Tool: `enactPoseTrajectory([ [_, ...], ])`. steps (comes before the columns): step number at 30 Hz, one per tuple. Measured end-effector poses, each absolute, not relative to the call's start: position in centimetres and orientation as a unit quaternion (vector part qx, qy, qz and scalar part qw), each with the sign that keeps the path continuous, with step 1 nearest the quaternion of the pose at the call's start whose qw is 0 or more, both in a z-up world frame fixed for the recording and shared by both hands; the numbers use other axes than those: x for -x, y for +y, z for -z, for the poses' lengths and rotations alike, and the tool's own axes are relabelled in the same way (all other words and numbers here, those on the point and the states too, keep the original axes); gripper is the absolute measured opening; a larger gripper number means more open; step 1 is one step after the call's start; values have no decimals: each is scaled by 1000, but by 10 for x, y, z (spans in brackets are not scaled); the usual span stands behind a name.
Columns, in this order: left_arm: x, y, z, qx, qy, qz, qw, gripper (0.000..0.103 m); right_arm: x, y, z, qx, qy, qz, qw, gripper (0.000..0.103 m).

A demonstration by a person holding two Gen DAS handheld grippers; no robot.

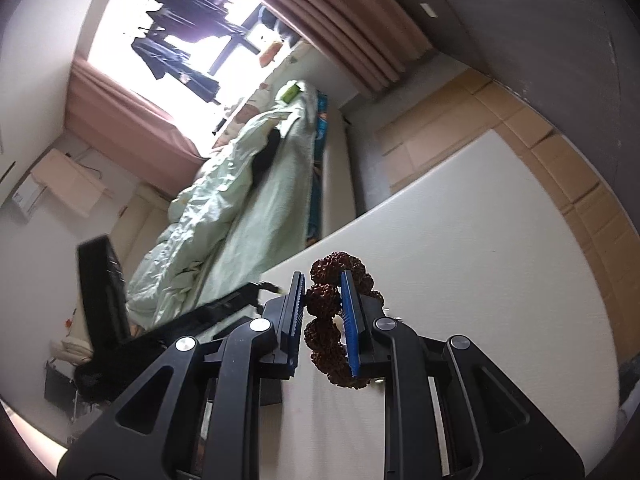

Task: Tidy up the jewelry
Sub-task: 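Lift the rudraksha bracelet with the right gripper while the left grasps the black bracelet, then drop the black bracelet into the box with the left gripper while the right carries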

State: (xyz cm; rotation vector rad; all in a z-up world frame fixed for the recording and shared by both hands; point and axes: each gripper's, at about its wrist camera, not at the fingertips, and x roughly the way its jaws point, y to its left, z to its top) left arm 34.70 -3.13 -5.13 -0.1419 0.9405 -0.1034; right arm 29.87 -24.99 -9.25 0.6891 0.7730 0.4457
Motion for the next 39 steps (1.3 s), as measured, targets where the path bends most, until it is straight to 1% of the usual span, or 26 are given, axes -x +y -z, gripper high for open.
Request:
enactPoseTrajectory([
  [3,-333,-22,26,65,434,47,897,5,-295,-240,87,-327,356,-230,845,19],
  [10,-303,19,-16,91,407,44,908,5,-288,-215,72,-320,331,-274,844,19],
  [15,-282,43,-29,95,397,33,912,6,-282,-194,65,-314,320,-303,841,19],
  [22,-269,65,-9,106,410,21,906,6,-279,-167,61,-299,321,-323,839,19],
  [33,-274,91,61,130,443,-8,887,6,-277,-130,65,-272,339,-346,832,19],
  [39,-279,107,67,137,437,-29,888,7,-277,-111,66,-264,342,-357,828,19],
])
